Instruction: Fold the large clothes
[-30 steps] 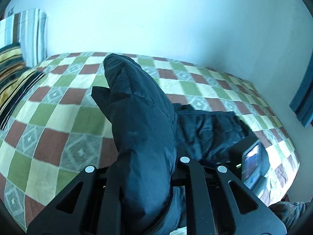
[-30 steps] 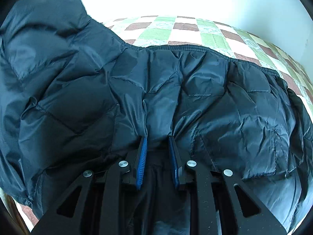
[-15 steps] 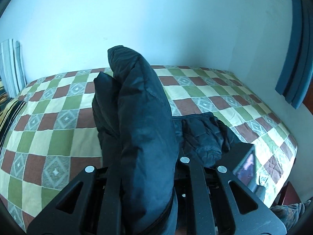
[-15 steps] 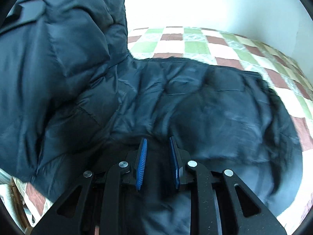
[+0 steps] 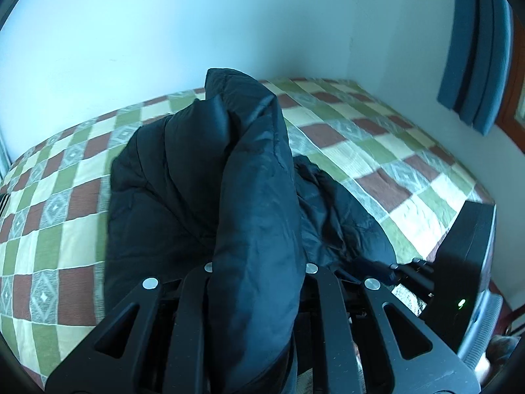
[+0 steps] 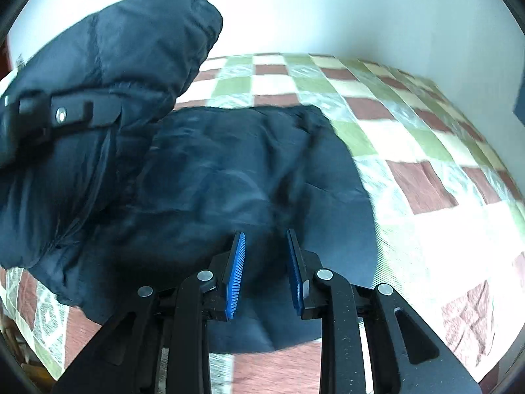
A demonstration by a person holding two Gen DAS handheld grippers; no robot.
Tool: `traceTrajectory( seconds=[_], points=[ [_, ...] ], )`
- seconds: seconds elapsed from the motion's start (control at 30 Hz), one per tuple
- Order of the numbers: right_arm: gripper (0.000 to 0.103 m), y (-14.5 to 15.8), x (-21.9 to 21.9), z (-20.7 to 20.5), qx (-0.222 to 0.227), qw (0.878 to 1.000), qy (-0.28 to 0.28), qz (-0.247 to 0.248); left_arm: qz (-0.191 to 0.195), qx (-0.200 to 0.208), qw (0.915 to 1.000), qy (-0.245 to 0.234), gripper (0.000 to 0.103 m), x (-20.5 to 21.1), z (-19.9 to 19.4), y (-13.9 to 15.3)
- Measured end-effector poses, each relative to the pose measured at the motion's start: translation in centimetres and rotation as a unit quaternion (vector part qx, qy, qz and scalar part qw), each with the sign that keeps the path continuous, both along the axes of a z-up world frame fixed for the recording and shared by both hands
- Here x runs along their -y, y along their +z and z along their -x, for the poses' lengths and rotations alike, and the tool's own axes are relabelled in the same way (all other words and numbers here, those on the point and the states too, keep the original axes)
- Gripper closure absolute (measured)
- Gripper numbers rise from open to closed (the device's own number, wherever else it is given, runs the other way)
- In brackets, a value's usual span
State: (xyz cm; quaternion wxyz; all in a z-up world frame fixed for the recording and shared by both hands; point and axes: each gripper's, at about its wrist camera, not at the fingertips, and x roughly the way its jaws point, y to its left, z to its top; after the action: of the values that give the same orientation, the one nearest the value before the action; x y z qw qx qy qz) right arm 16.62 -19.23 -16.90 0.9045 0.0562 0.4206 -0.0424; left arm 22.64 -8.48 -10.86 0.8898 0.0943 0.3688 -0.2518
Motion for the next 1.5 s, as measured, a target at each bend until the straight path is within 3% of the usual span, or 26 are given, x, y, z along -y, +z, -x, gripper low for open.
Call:
traceTrajectory(
  seconds=[0.2, 0.43, 0.57, 0.97, 1.17, 1.27, 1.3, 1.5],
  points=[
    [0.077, -1.4, 2.5, 0.8, -0.013, 1.000, -0.021, -0.011, -0.023, -0.016, 0.9992, -0.028, 0.089, 4.1, 0.8, -2.8],
    [0.061, -2.9, 3.2, 1.4, -0.023, 0.999, -0.028, -0.013, -0.038, -0.021, 0.9985, -0.035, 0.089, 6.6, 1.2, -5.4],
    [0.060, -3.7, 3.5, 1.3, -0.024, 0.999, -0.027, -0.010, -0.038, -0.020, 0.9986, -0.032, 0.089, 6.9, 1.3, -6.1],
    [0.050, -3.2, 4.6, 1.8, -0.024, 0.999, -0.033, -0.022, -0.059, 0.005, 0.9977, -0.033, 0.089, 7.7, 2.2, -7.1],
    [0.049, -3.1, 4.4, 1.8, -0.028, 0.999, -0.032, -0.010, -0.046, 0.002, 0.9987, -0.020, 0.088, 7.1, 2.4, -6.0],
    [0.048, -3.1, 4.3, 1.8, -0.030, 0.999, -0.033, -0.004, -0.040, 0.010, 0.9991, -0.008, 0.080, 6.5, 3.0, -4.3],
    [0.047, -3.1, 4.3, 1.7, -0.030, 0.999, -0.033, -0.002, -0.036, 0.011, 0.9993, -0.005, 0.072, 6.2, 3.2, -3.8],
    [0.045, -3.0, 4.2, 1.7, -0.032, 0.999, -0.034, 0.009, 0.020, 0.017, 0.9997, 0.003, 0.053, 3.2, 5.1, 0.6]
  ],
)
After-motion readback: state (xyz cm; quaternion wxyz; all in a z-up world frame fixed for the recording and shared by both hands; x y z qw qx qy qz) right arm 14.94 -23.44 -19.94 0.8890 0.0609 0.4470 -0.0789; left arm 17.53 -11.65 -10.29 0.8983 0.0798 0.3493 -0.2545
